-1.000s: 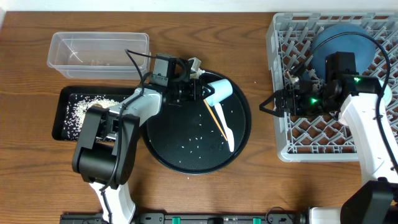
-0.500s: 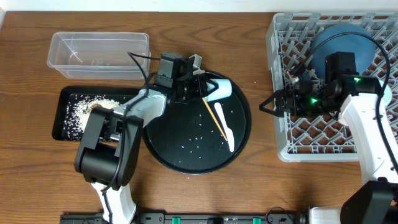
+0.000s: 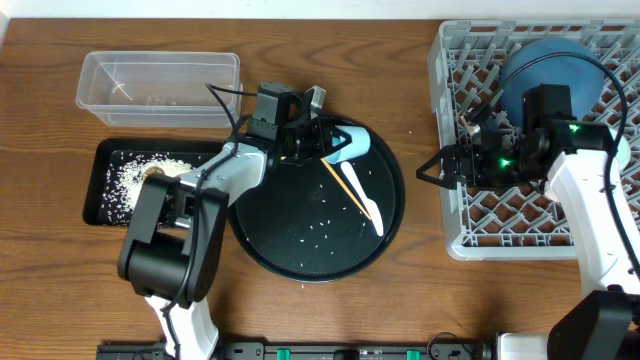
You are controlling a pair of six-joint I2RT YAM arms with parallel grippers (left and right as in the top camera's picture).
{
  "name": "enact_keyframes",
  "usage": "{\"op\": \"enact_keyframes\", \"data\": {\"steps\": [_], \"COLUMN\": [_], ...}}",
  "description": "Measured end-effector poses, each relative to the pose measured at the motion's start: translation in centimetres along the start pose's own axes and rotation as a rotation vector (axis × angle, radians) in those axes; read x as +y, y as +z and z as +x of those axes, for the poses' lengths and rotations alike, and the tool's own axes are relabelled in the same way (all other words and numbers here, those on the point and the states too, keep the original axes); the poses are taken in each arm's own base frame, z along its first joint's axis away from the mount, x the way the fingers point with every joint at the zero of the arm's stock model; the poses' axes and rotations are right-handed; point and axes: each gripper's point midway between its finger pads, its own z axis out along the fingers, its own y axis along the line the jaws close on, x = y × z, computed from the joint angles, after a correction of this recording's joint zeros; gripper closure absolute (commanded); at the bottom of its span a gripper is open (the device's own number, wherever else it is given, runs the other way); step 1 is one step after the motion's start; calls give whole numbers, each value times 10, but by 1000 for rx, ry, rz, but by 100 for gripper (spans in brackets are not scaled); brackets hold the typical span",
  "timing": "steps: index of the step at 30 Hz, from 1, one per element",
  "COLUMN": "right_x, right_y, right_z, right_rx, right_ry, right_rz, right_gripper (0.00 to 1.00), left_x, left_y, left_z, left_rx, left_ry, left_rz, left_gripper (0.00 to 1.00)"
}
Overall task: Sort waste into correct bins and load items into the dishwasher rack
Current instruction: 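Lift the light blue cup and hold it toward the right gripper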
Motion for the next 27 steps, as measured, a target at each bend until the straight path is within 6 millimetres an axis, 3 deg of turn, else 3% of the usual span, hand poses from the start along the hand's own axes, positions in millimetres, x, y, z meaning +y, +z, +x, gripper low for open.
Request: {"op": "enact_keyframes", "data": {"steps": [3,6,11,14,17,20,24,27], "right_x": [10,25,47,61,80,99,106,106], "right_y": [0,-2,-7,-12,-22,-34,-47,-53], "right_z": [-2,-6,-14,-21,-28,-31,-33,-34], "right_rx": [-12,-27,-56,-71,-86,-83,-68,-58], "right_ry": [-5,-6,39,69,74,86,151,205], "right_rz": [-59,-147,-280,-368,-496,-627,-713,-740], "right_gripper": [1,1,1,1,1,1,1,1], "left_x": [-29,-77,-160,-198,-215,-210,-196,-196], "left_y": [-12,-36,-88,-119,-142,-156,-157,-156], "left_z": [0,-1,11,23,33,33,27,27], "left_rx": [6,-4,-23,-37,-39,-39,-23,-3], "left_ry": [17,68,177,218,181,61,-134,-218], "left_rz": [63,151,297,354,370,350,324,327], "left_gripper": [94,94,94,94,94,94,94,94]}}
